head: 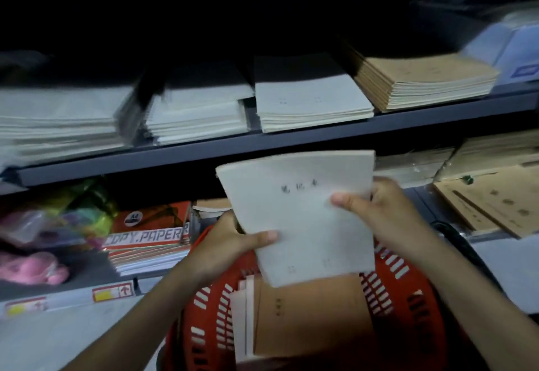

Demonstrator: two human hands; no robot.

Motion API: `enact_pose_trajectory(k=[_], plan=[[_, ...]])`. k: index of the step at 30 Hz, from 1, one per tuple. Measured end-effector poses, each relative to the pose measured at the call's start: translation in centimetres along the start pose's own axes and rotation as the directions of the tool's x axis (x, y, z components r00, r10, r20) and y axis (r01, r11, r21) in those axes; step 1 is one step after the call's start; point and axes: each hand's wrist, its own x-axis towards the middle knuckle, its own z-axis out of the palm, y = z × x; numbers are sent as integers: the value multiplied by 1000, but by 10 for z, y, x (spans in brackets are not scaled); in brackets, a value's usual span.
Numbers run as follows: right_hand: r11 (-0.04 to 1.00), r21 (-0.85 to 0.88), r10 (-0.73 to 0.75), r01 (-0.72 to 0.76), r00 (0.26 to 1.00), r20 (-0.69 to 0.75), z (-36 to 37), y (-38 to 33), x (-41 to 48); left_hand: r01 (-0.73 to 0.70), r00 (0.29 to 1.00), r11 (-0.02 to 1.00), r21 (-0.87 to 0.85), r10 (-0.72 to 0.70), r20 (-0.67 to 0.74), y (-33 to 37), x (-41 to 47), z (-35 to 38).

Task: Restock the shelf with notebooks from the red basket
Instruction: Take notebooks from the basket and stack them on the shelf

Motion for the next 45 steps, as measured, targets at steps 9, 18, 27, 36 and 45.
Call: enact_pose_trajectory(k=[9, 18, 27, 36, 45], plan=[[932, 165, -311, 321, 947, -87, -35, -75, 56, -391, 852, 920, -17, 355, -386, 49, 28, 21], [963, 189, -144, 191, 961, -238, -25, -43, 62, -338, 816, 939, 63, 325, -478, 117, 74, 15], [998, 57, 32, -21, 976, -217, -32, -54, 79, -131, 773, 871, 474, 389, -501, 121, 78, 10], [950, -312, -4, -26, 995, -95, -63, -56, 59, -276, 836, 832, 482, 455, -306, 87, 57, 2], [954, -293, -128, 65, 971, -203, -40, -32, 65, -210, 875, 911, 355, 337, -348, 91, 68, 7]])
